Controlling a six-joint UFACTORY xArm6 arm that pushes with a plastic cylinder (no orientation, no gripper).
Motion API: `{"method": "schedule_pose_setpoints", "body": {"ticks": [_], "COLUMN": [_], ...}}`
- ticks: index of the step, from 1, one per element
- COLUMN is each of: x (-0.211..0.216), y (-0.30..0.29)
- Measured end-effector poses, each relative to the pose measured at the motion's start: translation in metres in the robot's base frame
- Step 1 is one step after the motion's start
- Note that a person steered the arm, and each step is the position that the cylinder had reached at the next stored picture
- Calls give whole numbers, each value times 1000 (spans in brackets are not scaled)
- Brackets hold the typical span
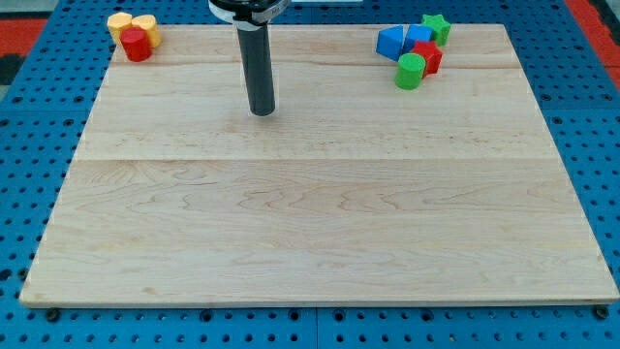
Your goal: Move your arm towards the center left
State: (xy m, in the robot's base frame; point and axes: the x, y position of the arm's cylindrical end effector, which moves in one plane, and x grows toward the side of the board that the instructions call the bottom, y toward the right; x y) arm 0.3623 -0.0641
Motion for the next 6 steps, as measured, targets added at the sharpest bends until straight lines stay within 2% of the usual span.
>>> {"method": "schedule_pose_setpoints", "body": {"ticks": [4, 5, 6], "x": [-1, 10, 30], "y": [-3, -8, -88]}}
